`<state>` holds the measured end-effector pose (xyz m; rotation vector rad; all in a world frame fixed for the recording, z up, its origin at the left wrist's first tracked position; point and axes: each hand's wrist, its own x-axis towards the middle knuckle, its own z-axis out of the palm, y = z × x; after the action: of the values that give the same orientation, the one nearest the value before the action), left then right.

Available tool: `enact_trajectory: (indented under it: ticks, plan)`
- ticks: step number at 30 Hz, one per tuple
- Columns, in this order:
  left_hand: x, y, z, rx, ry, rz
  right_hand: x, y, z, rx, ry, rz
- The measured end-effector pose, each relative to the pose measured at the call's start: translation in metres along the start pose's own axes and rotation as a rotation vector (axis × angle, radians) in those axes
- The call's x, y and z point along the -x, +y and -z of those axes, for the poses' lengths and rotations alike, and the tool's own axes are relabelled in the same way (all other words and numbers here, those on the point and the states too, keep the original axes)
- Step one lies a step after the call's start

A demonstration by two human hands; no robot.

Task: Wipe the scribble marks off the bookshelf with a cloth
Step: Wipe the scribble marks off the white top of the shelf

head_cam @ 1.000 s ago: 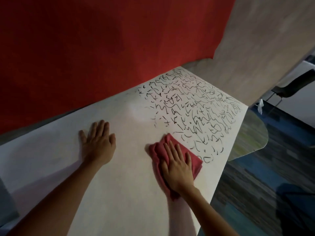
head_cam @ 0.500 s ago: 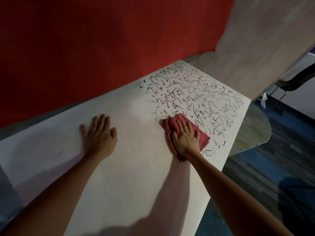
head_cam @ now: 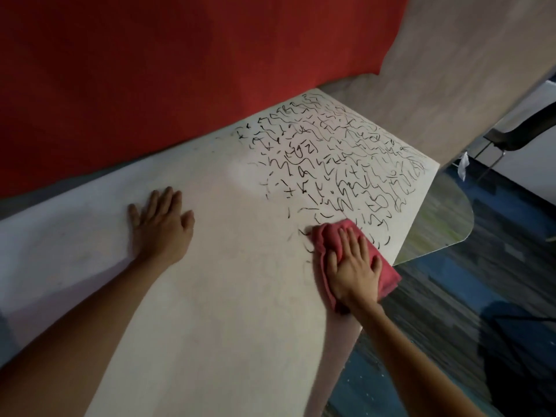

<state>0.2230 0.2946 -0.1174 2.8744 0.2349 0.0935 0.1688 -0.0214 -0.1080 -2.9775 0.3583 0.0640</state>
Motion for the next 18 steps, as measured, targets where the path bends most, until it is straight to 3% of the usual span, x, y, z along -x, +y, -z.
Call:
enact_trajectory:
  ticks: [5,10,12,18]
  plan:
    - [0.000,-0.002,-0.001,-0.011,0.011,0.004,-0.076,-0.004,0.006,-0.107,0.031,-0.189]
    - [-0.002,-0.001,-0.002,-0.023,-0.017,-0.003,-0.042,-0.017,0.007,-0.085,-0.016,-0.181]
    - [-0.003,-0.001,-0.004,-0.015,-0.001,0.005,-0.004,-0.031,0.003,-0.073,-0.035,-0.115]
    - [-0.005,-0.002,-0.002,-0.014,-0.007,-0.004,0.138,-0.097,-0.026,0.029,-0.113,0.371]
